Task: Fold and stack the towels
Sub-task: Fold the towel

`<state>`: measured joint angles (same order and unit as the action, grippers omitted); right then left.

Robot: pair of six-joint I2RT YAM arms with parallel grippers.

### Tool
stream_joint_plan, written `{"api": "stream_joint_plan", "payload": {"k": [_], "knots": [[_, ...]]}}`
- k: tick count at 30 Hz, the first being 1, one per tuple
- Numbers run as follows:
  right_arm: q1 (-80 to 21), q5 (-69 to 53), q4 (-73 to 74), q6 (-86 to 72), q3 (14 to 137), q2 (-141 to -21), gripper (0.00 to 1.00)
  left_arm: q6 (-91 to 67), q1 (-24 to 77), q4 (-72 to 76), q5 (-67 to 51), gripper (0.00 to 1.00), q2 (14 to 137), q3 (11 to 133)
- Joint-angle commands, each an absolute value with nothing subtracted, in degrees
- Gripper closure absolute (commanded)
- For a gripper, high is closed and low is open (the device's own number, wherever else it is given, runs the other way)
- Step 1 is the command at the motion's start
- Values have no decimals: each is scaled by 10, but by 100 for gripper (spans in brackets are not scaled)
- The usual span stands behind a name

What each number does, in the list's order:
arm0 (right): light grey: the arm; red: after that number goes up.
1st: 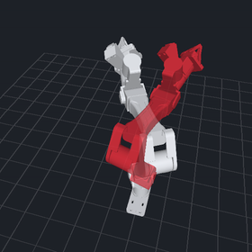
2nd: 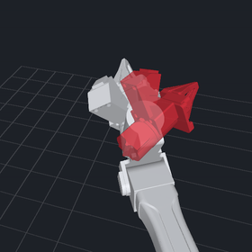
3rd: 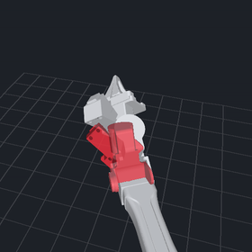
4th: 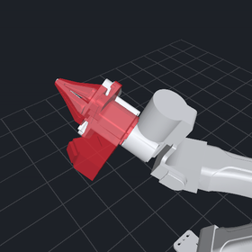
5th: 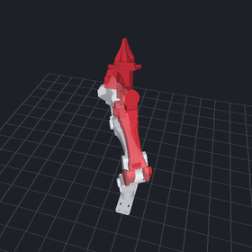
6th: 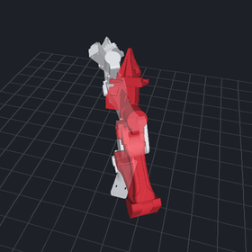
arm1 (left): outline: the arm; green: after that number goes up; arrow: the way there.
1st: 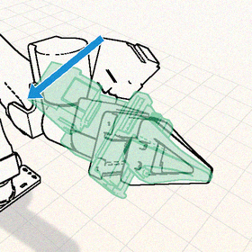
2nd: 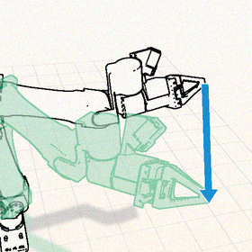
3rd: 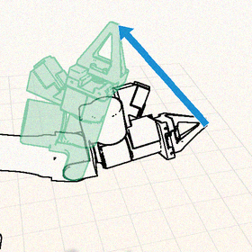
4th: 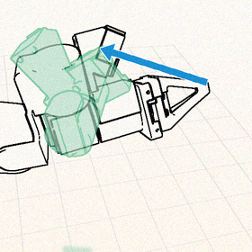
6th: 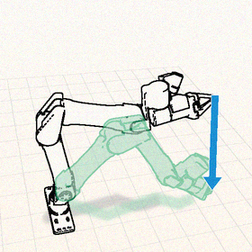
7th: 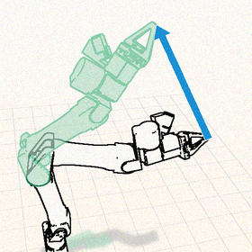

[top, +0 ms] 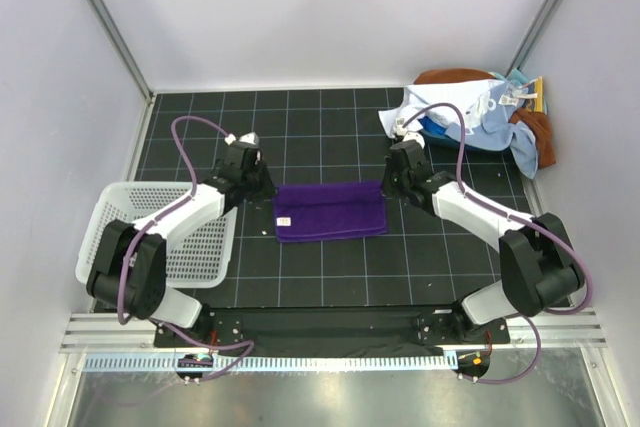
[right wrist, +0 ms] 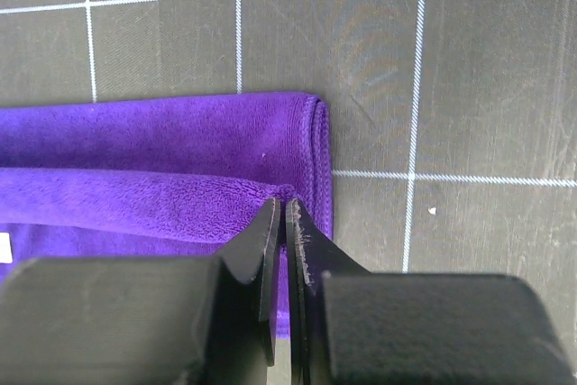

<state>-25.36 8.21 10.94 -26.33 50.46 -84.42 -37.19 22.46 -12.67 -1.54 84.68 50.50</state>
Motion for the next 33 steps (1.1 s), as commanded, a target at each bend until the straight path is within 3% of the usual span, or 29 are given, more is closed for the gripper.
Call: {"api": "stream_joint_plan", "payload": {"k": [1, 28, 31, 33], "knots": [[-254, 102, 97, -272, 489, -804, 99, -370, 229, -119, -5, 100, 816, 498], [-276, 89, 93, -288, 420, -793, 99, -374, 268, -133, 11, 98, 811, 435], [-278, 84, 96, -288, 418, -796, 93, -378, 268, -137, 8, 89, 813, 433], [-282, 84, 102, -288, 419, -790, 79, -380, 269, -141, 2, 82, 808, 435]]}}
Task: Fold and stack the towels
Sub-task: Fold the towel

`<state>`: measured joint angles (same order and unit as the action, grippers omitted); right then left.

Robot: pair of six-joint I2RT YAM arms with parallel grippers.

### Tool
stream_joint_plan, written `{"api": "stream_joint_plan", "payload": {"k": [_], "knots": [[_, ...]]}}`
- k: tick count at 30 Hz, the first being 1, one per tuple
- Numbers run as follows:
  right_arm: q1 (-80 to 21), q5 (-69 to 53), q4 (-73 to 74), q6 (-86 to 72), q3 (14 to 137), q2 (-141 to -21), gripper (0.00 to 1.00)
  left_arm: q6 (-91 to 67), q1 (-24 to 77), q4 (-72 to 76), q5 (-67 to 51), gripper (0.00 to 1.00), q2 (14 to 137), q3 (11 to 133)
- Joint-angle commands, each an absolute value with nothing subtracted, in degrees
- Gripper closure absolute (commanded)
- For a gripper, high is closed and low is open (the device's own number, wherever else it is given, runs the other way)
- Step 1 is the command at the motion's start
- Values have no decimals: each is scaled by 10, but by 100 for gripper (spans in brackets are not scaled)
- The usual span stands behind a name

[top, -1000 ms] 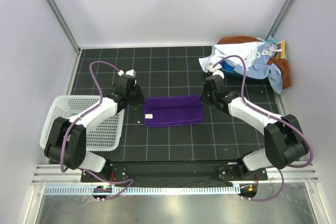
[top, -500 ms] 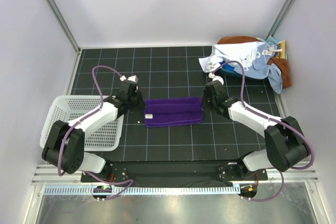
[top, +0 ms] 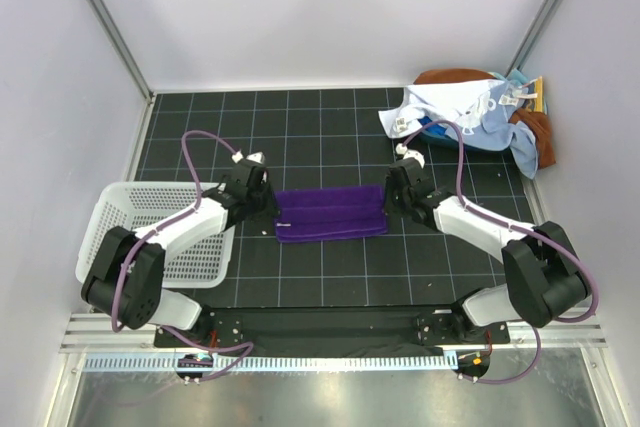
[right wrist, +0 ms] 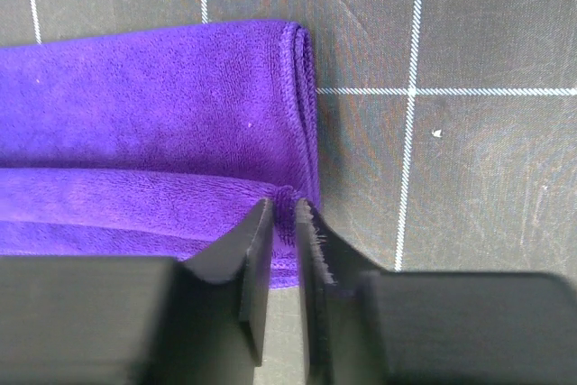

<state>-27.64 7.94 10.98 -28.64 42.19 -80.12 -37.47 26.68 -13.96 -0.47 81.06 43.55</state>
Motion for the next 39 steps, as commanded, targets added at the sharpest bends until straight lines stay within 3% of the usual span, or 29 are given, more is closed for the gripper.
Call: {"api": "stream_joint_plan", "payload": {"k": [1, 2, 8, 20, 32, 39], "knots": [[-281, 85, 105, -288, 422, -788, 75, -381, 270, -144, 2, 75, 805, 437], [-283, 85, 112, -286, 424, -783, 66, -381, 271, -146, 2, 73, 802, 439], [-286, 101, 160, -282, 452, -763, 59, -380, 274, -188, -8, 66, 759, 454], [-320, 143, 178, -297, 508, -795, 60, -376, 302, -223, 17, 66, 830, 562], [-337, 121, 138, -327, 416, -807, 64, -435, 330, -243, 70, 71, 867, 512], [-337, 124, 130, -331, 404, -833, 69, -434, 330, -250, 76, 61, 866, 526]]}}
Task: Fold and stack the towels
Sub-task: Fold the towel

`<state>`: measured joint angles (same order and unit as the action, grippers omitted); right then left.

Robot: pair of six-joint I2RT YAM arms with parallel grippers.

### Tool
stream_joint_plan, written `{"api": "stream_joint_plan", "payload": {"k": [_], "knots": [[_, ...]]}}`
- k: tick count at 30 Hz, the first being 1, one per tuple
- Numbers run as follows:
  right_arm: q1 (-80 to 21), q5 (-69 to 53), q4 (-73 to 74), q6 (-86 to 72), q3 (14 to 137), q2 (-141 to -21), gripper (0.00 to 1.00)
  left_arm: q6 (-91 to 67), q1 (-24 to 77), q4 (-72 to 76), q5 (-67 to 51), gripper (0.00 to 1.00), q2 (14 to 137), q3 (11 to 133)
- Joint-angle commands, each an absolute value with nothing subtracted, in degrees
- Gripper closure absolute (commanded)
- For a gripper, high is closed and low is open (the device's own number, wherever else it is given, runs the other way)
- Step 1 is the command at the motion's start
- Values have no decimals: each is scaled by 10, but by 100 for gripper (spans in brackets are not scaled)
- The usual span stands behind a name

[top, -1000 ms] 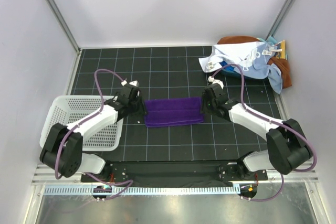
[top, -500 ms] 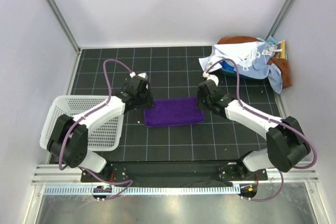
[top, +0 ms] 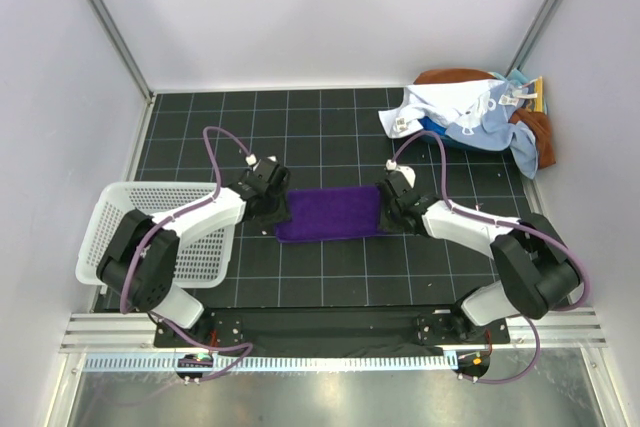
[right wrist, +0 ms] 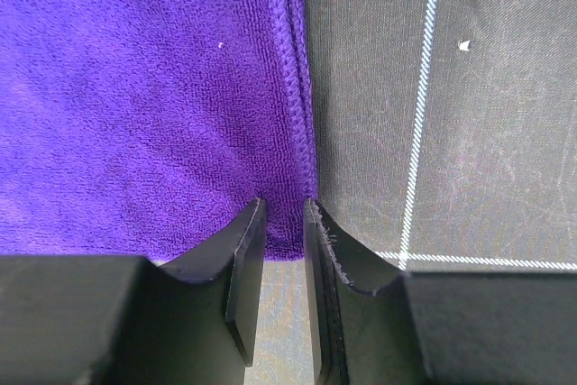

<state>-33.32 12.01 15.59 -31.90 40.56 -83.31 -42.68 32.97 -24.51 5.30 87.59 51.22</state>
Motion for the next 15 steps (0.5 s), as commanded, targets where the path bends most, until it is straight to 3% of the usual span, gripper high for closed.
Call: {"api": "stream_joint_plan", "payload": {"k": [1, 8, 15], "knots": [[-337, 124, 131, -330, 404, -831, 69, -434, 330, -257, 93, 59, 858, 533], [-337, 119, 137, -323, 404, -811, 69, -468, 328, -343, 175, 37, 840, 565], [-337, 123, 153, -317, 412, -784, 69, -482, 322, -360, 166, 35, 853, 578]]}}
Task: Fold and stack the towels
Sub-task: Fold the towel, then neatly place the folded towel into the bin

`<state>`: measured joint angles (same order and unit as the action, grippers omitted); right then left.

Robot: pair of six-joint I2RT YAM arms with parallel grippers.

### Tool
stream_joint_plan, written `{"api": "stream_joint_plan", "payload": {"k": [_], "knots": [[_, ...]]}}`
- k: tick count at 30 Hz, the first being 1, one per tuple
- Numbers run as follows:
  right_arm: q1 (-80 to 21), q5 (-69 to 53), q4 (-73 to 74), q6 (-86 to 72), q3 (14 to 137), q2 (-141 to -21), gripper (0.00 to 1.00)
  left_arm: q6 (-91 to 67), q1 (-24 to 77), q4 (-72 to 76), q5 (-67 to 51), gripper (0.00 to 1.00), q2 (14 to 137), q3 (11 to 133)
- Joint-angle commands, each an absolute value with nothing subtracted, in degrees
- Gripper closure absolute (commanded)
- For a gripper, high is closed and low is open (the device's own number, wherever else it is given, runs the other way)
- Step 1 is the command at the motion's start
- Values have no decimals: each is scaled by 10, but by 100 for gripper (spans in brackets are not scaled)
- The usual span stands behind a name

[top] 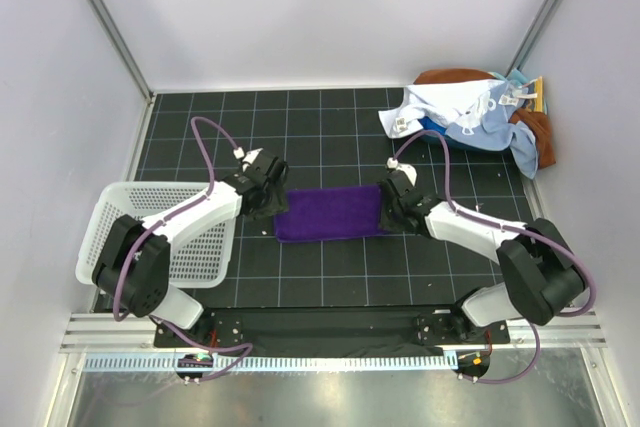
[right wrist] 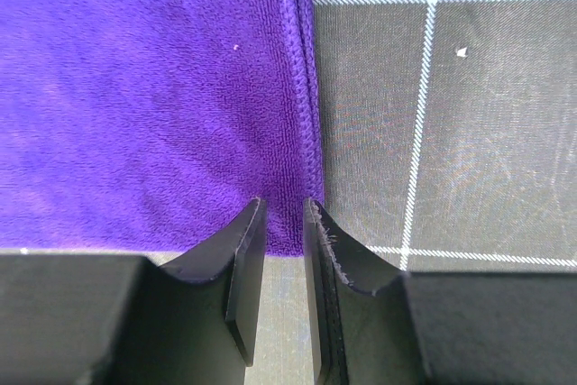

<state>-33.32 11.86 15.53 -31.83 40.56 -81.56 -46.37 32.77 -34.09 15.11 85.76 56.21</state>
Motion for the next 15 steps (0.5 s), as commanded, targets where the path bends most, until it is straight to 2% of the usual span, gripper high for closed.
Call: {"api": "stream_joint_plan", "payload": {"k": [1, 10, 15], "knots": [[-336, 124, 161, -316, 415, -781, 69, -483, 322, -359, 163, 35, 855, 579], [-345, 121, 196, -316, 458, -753, 67, -466, 322, -344, 122, 36, 832, 588], [-401, 134, 194, -336, 525, -802, 64, -454, 323, -349, 93, 36, 788, 610]]}}
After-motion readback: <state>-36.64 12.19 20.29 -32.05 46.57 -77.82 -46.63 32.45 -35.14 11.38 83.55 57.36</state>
